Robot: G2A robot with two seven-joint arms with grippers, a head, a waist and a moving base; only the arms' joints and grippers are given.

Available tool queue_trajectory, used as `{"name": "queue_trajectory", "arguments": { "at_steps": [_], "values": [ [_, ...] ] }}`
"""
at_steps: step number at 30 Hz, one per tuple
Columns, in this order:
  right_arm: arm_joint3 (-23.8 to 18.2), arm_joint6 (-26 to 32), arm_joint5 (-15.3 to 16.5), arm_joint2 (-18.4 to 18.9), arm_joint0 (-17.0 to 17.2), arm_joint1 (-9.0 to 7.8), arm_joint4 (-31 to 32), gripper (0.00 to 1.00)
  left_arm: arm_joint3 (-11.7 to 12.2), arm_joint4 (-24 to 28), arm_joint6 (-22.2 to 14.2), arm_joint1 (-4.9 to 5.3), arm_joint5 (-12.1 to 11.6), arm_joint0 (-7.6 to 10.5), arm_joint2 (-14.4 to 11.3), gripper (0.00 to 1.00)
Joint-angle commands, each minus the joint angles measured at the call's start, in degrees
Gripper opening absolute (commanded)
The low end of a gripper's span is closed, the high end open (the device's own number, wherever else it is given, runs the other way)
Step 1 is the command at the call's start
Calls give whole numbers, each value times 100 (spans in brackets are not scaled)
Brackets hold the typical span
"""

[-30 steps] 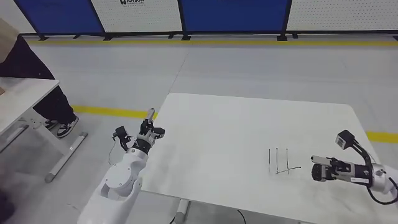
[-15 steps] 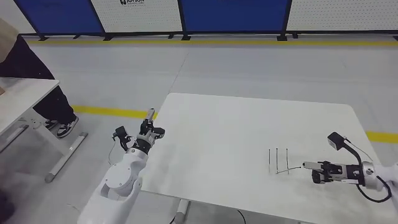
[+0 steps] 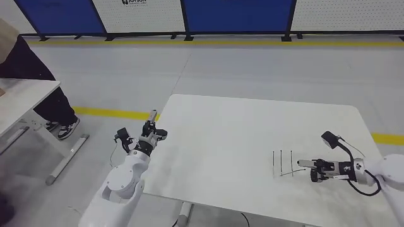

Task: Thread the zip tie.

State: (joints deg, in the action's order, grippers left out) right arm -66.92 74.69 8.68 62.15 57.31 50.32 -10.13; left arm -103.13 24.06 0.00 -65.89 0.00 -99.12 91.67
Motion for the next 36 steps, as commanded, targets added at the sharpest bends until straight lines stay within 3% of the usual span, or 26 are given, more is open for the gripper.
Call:
{"name": "queue_trajectory", "arguments": {
  "at_steps": [1, 9, 11, 20, 22, 24, 25, 29, 36],
  "values": [
    [-6, 8, 2, 6, 5, -2, -4, 100, 0, 0, 0, 0, 0, 0, 0, 100],
    [-6, 8, 2, 6, 5, -2, -4, 100, 0, 0, 0, 0, 0, 0, 0, 100],
    [34, -54, 49, -40, 51, 36, -260, 100, 0, 0, 0, 0, 0, 0, 0, 100],
    [607, -12, 252, -323, -273, 183, -408, 100, 0, 0, 0, 0, 0, 0, 0, 100],
    [690, -16, 264, -368, -315, 205, -399, 91, 0, 0, 0, 0, 0, 0, 0, 100],
    [755, -7, 272, -401, -340, 221, -398, 91, 0, 0, 0, 0, 0, 0, 0, 100],
    [781, 0, 278, -416, -351, 229, -400, 86, 0, 0, 0, 0, 0, 0, 0, 100],
    [908, 40, 342, -432, -382, 245, -419, 49, 0, 0, 0, 0, 0, 0, 0, 100],
    [1031, 164, 466, -339, -344, 226, -537, 44, 0, 0, 0, 0, 0, 0, 0, 100]
  ]
}}
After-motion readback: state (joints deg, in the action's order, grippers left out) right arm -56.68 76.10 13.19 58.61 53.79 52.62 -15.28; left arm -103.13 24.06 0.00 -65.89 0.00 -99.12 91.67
